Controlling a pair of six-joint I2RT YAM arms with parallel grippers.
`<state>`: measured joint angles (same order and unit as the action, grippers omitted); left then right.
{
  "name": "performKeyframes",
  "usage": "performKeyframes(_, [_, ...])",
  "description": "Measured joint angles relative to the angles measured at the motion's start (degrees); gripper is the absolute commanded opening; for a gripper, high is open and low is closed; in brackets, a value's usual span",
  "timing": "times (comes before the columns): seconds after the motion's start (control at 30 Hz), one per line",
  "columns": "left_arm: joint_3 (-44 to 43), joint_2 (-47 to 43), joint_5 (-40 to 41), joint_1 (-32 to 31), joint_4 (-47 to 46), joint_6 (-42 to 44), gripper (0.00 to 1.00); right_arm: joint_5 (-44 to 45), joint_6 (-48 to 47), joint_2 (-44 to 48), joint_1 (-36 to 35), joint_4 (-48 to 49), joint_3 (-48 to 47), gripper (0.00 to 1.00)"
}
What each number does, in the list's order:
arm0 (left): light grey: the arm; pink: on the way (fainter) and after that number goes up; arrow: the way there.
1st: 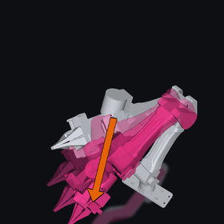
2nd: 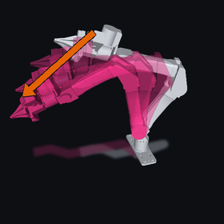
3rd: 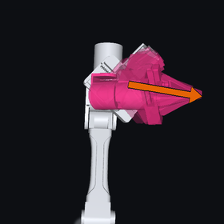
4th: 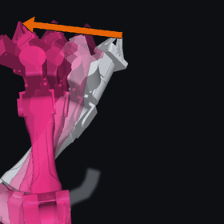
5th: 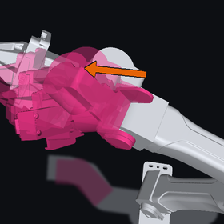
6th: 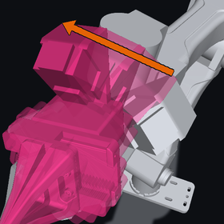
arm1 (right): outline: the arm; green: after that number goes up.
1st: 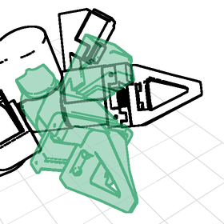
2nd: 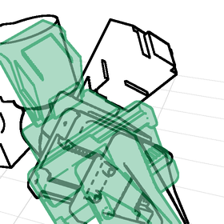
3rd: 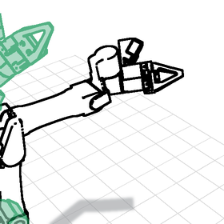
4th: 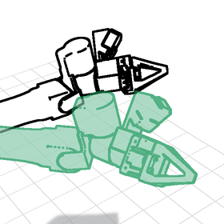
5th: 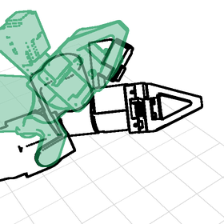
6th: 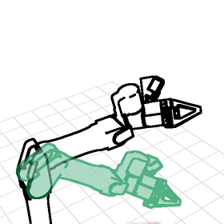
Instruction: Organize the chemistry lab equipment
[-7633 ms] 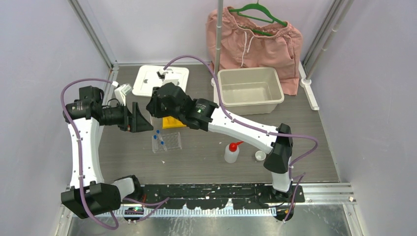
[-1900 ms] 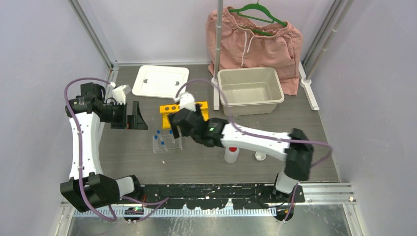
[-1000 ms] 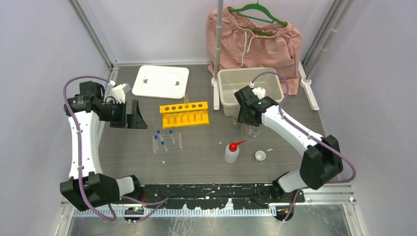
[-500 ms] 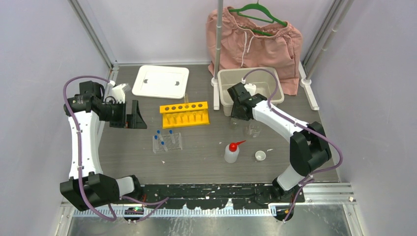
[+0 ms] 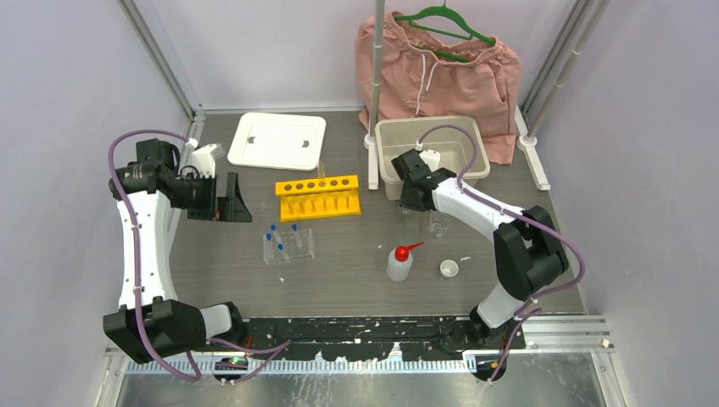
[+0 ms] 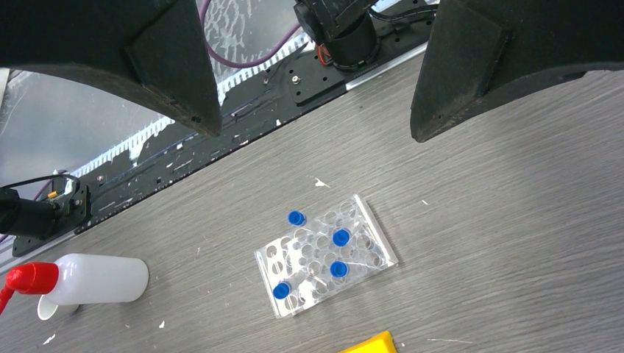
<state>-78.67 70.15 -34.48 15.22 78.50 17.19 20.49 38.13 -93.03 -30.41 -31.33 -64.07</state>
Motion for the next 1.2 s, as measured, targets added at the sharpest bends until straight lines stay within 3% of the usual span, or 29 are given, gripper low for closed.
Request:
performKeyframes(0.1, [0.0, 0.0, 0.0, 0.0, 0.0, 0.0, 0.99, -0.1, 0.0, 0.0, 0.0, 0.5, 0.0, 0.01])
performKeyframes(0.47, [-0.5, 0.0, 0.4, 0.0, 0.7, 0.0, 1.0, -3.7, 0.3, 8.0, -3.2, -6.9, -1.0, 0.01])
performKeyframes(0.6, [-1.0, 0.1, 0.4, 0.0, 0.8, 0.0, 0.99, -6.1, 0.4, 14.1, -3.8, -13.5, -7.6, 0.01])
performKeyframes(0.77, [-1.1, 0.5, 0.4, 0.0, 1.0, 0.0, 0.99, -6.2, 0.3, 16.2, -3.4, -18.5, -22.8, 0.01])
performKeyframes(0.93, [-1.8, 0.6, 0.4, 0.0, 1.3, 0.0, 1.0, -5.6, -0.8, 10.4, 0.5, -20.2, -36.7, 0.01])
performKeyframes(1.2, [-1.9, 0.2, 0.5, 0.0, 2.2, 0.8, 1.0, -5.2, -0.9, -8.8, 11.7, -19.5, -46.4, 0.01])
